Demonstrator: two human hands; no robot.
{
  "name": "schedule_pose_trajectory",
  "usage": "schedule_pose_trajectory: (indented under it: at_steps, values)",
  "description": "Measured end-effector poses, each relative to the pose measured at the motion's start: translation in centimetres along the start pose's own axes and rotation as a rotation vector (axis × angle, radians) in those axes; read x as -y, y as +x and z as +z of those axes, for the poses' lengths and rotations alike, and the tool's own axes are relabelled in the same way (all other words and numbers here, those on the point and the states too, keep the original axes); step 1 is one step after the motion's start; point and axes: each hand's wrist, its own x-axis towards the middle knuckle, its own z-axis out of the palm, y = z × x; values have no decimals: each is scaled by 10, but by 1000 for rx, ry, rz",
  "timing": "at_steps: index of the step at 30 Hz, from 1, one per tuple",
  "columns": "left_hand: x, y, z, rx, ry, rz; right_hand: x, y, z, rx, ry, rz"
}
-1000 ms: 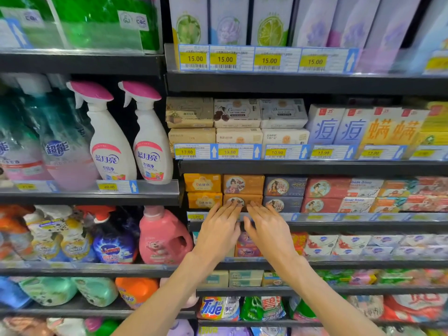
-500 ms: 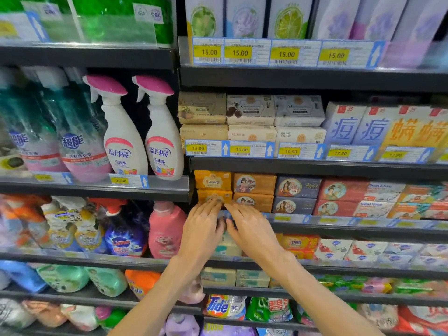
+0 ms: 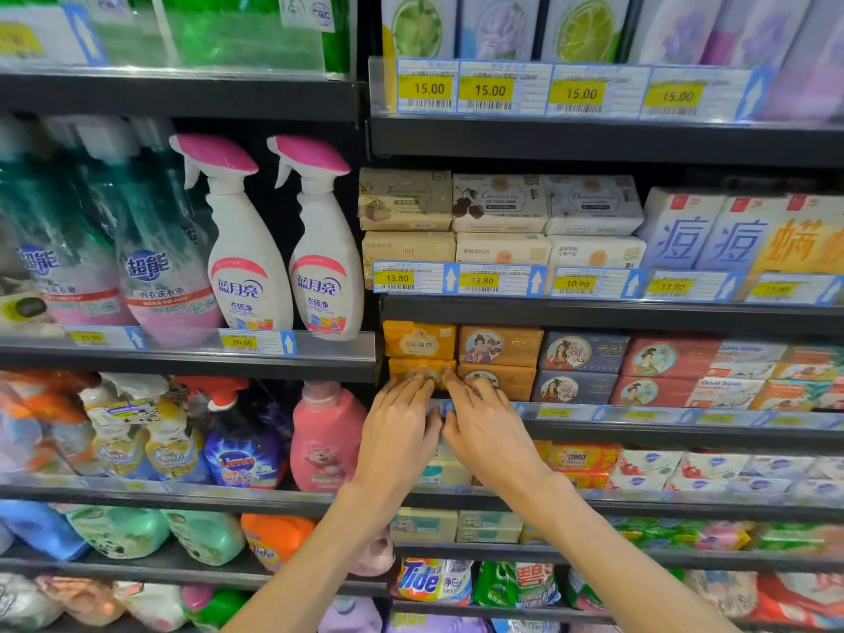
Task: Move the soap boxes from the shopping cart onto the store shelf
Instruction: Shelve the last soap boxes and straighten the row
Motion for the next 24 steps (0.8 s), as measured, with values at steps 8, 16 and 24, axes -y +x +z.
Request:
schedule_pose_trajectory:
  at_steps: [8,16,24]
  values:
    - [-8,-3,-17,-37,-56,-15,6,1,-10,-13,92,48]
    - [-3,14,-46,-268,155,192,2,21,-33,-312,164,60]
    - [29,38,-47,-310,375,144,-7,32,-30,-333,70,65]
